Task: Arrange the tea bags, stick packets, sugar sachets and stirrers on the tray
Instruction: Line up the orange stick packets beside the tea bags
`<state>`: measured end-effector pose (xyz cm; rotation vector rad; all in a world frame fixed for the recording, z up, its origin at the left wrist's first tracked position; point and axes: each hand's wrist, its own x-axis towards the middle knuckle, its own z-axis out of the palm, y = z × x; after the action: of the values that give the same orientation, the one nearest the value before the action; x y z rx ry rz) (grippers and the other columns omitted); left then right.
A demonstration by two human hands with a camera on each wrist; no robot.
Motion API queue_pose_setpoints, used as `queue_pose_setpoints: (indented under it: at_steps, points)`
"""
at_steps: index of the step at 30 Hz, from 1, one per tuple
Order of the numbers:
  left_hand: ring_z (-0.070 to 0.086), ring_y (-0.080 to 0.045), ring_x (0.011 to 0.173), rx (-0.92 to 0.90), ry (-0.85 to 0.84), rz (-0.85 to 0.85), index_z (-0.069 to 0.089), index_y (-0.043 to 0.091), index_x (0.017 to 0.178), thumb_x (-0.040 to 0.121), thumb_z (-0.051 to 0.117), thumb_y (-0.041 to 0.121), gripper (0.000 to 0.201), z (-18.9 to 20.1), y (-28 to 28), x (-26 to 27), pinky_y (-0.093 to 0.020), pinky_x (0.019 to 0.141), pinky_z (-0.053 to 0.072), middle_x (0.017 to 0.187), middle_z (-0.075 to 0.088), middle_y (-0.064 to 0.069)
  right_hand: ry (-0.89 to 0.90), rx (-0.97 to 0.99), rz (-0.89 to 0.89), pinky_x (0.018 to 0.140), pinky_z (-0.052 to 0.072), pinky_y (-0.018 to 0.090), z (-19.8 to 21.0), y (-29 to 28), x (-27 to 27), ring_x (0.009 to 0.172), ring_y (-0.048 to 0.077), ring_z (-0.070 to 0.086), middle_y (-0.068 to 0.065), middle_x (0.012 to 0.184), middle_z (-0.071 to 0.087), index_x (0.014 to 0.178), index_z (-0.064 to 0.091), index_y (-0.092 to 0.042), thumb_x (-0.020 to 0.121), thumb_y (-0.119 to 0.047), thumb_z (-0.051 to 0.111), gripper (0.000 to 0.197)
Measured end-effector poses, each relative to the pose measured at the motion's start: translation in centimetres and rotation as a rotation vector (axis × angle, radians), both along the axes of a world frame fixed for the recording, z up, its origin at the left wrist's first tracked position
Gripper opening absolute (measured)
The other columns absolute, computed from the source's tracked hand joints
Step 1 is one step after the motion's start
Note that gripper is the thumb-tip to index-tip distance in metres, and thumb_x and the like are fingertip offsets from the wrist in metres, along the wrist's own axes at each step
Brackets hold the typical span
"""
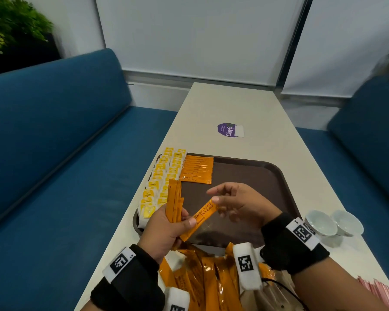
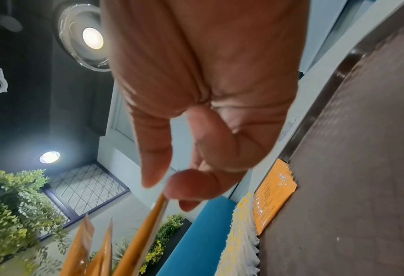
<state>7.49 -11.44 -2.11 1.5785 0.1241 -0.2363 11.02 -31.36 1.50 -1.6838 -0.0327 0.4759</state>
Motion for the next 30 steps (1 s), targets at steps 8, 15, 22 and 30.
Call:
queue_pose_setpoints:
  at_steps: [8,15,22,30]
  points:
    - [0.054,-0.021,0.061,-0.122,0.027,0.149,0.052,0.01,0.078,0.082,0.067,0.01,0.016,-0.7,-0.8,1.0,-0.03,0.053,0.046,0.066,0.057,-0.008,0.171,-0.075,0.136,0.07,0.045,0.032,-1.4,2.2,-0.4,0.071,0.015,0.063,0.004,0.081,0.068,0.096,0.063,-0.009,0.076,-0.011,0.076,0.024]
    - [0.058,-0.031,0.071,-0.198,0.048,0.253,0.052,0.013,0.074,0.08,0.069,0.012,0.018,-1.5,-0.9,2.1,-0.047,0.074,0.049,0.066,0.061,-0.009,0.242,0.181,0.143,0.044,0.046,0.019,-1.5,4.1,-0.4,0.077,0.018,0.068,0.012,0.091,0.069,0.1,0.056,-0.008,0.082,-0.012,0.068,0.022]
    - [0.062,-0.02,0.058,-0.256,0.093,0.302,0.051,0.011,0.074,0.083,0.066,0.01,0.018,-1.6,-1.0,2.5,-0.032,0.054,0.052,0.061,0.061,-0.007,0.232,0.103,-0.014,0.04,0.042,0.021,-1.7,4.4,1.2,0.068,0.02,0.067,0.012,0.079,0.069,0.093,0.055,-0.008,0.088,-0.006,0.061,0.008]
    - [0.052,-0.015,0.061,-0.213,0.211,0.222,0.051,0.014,0.078,0.084,0.066,0.016,0.016,-1.9,-0.2,1.2,-0.025,0.05,0.045,0.064,0.051,-0.003,0.059,-0.491,-0.143,0.041,0.04,0.016,-2.2,0.4,9.5,0.049,0.007,0.052,0.003,0.07,0.059,0.101,0.059,-0.007,0.092,-0.004,0.056,0.01]
